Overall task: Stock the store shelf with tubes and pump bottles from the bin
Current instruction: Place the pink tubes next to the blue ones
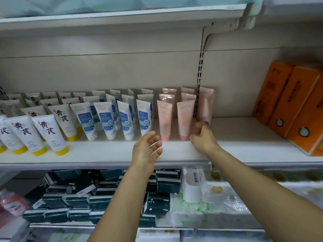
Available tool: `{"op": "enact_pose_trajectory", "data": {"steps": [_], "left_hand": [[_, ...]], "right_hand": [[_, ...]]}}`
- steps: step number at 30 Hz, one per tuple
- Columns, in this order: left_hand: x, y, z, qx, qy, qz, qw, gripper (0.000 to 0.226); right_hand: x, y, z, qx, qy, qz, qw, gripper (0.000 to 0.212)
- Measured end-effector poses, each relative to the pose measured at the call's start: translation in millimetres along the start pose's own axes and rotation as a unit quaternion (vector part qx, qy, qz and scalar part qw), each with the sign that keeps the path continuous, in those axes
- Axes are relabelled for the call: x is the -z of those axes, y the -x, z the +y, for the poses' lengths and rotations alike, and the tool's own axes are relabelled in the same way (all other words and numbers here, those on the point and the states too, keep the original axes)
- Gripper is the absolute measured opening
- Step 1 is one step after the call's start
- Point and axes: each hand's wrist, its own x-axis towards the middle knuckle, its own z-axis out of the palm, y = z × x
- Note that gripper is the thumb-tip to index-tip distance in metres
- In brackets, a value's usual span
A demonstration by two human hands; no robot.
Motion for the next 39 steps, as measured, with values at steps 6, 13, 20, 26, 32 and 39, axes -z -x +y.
{"op": "enact_pose_trajectory", "data": {"steps": [6,13,20,26,32,39], "left_hand": [[15,24,-8,0.007,0.033,0.026,0.999,0.013],[36,60,-31,0.014,0.044,0.038,0.998,0.014],[89,85,-45,0.053,0.074,0.095,0.991,0.013],[146,100,-34,0.043,0.105,0.136,0.984,0.011],[221,120,-12,0.022,0.106,0.196,0.975,0.012],[344,144,31,-0.006,0.121,0.261,0.958,0.015]], "right_hand": [[1,33,-7,0.024,-0.078,0.024,0.996,0.029],[-14,90,-14,0.068,-0.123,-0.019,0.990,0.017],[-44,134,-13,0.048,-0.143,-0.098,0.984,0.023],[-91,164,-17,0.041,-0.156,-0.142,0.977,0.023],[-167,195,-33,0.035,-0.142,-0.204,0.968,0.020],[-288,256,-68,0.025,-0.148,-0.269,0.951,0.021]]}}
